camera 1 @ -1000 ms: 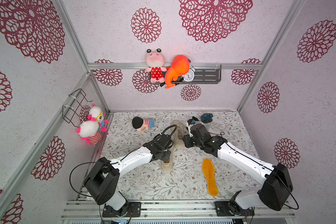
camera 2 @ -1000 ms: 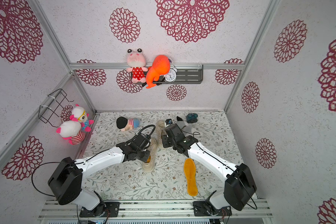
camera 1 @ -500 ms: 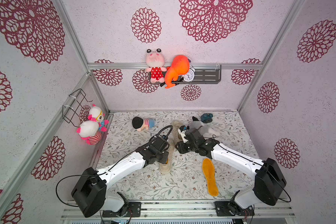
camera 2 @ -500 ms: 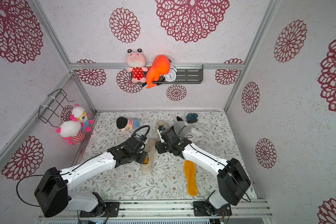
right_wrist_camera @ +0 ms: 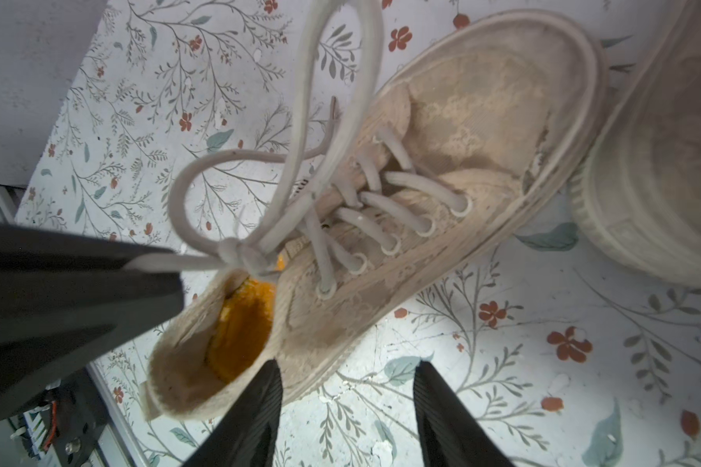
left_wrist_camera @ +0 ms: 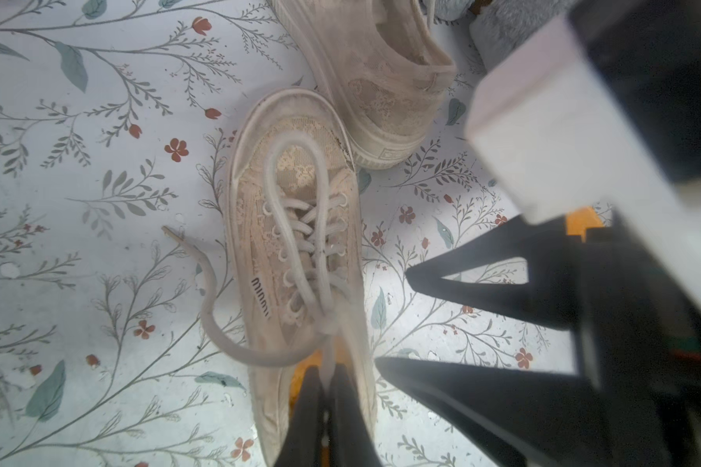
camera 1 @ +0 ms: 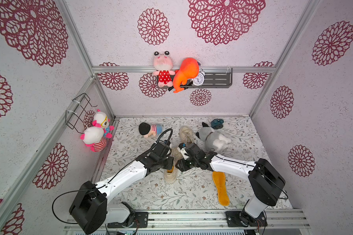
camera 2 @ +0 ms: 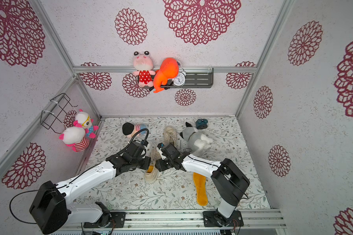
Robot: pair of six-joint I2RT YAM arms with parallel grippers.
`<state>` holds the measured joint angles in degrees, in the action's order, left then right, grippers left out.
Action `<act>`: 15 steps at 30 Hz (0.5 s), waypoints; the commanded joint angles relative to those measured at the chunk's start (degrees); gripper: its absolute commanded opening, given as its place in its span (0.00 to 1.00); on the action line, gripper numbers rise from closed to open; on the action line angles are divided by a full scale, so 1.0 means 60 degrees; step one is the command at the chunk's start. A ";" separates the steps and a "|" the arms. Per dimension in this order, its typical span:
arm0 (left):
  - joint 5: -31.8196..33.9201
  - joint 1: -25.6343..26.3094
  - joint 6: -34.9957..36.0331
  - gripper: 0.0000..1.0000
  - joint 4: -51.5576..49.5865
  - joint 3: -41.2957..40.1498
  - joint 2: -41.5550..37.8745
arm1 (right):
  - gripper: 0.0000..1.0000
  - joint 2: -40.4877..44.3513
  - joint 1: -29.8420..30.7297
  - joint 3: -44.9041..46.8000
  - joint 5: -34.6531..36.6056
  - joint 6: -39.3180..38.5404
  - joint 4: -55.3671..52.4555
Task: Remove the insole from the shoe
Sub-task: Untie the shoelace on the shoe.
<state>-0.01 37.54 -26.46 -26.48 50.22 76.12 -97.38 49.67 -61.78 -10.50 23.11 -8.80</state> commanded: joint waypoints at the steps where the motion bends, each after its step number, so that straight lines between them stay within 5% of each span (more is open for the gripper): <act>1: -0.0129 -0.0057 -0.0084 0.00 0.0080 -0.0067 -0.0348 | 0.57 -0.0133 0.0042 -0.0461 0.0029 0.0001 0.0402; 8: -0.0100 -0.0051 -0.0191 0.00 -0.0017 -0.0131 -0.0527 | 0.74 -0.0429 0.0082 -0.0484 -0.0321 0.0300 0.0930; 15: -0.0038 -0.0058 -0.0192 0.00 -0.0228 -0.0018 -0.0596 | 0.74 -0.0813 0.0126 -0.0797 -0.0032 0.0276 0.0472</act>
<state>-0.58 37.50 -27.27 -27.66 49.71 74.46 -101.73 49.98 -64.58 -12.03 24.12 -4.75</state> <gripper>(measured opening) 0.058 0.743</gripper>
